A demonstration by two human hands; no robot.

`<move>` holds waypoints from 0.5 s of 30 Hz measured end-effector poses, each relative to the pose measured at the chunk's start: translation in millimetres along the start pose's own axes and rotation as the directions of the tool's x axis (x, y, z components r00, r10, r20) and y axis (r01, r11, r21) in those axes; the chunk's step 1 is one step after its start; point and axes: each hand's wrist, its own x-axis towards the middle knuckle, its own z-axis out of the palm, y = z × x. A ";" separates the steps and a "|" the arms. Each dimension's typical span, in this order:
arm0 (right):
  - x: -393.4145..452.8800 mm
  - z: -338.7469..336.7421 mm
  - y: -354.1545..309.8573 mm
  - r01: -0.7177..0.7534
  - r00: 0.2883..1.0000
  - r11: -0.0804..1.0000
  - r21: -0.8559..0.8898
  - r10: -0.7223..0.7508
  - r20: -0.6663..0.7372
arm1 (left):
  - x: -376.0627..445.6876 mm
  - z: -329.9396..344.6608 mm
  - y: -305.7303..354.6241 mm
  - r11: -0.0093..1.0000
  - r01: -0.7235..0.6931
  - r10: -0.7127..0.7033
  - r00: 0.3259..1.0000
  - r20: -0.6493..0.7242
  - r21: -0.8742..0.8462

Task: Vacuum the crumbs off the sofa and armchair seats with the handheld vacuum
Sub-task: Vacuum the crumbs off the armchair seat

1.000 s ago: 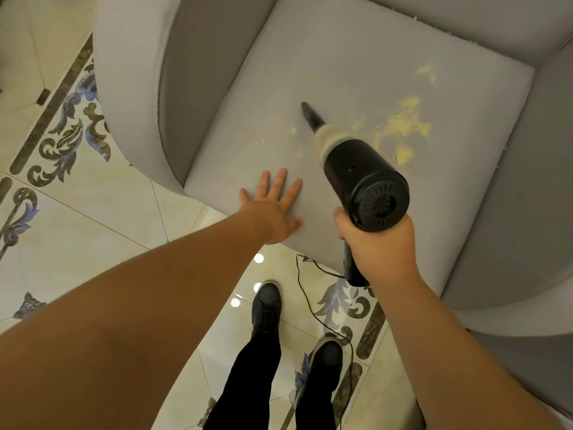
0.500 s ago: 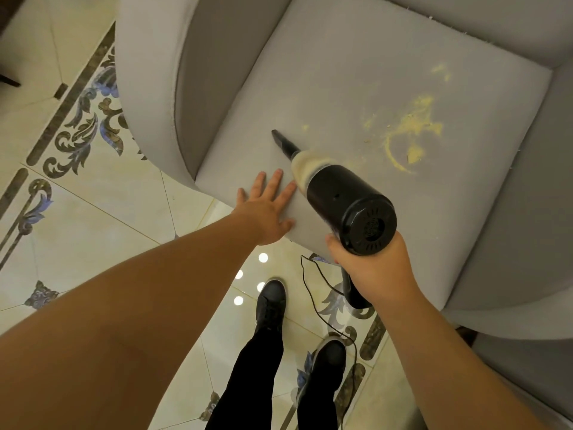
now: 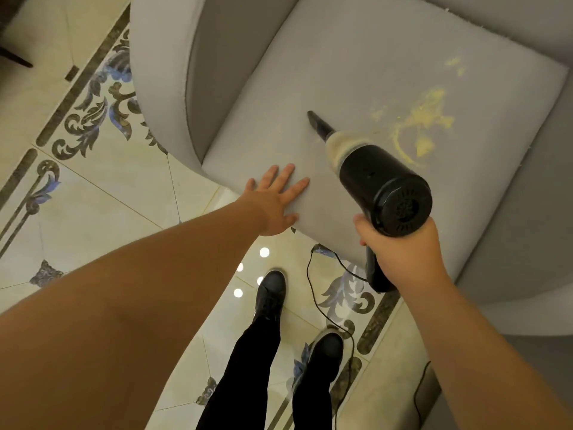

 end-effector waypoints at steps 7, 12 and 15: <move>-26.0 -4.7 13.3 -0.042 0.993 0.999 -0.013 0.043 0.108 | -5.3 11.7 16.8 0.999 0.028 -0.027 1.000 -0.010 0.039; -41.2 -21.2 19.3 -0.029 0.996 0.998 -0.052 0.033 0.083 | -11.6 13.3 29.2 1.000 0.003 -0.003 1.000 -0.009 0.020; -53.9 -31.2 27.8 -0.066 0.992 0.997 -0.047 0.071 0.104 | -14.3 15.4 34.9 1.000 0.005 -0.004 1.000 -0.012 0.027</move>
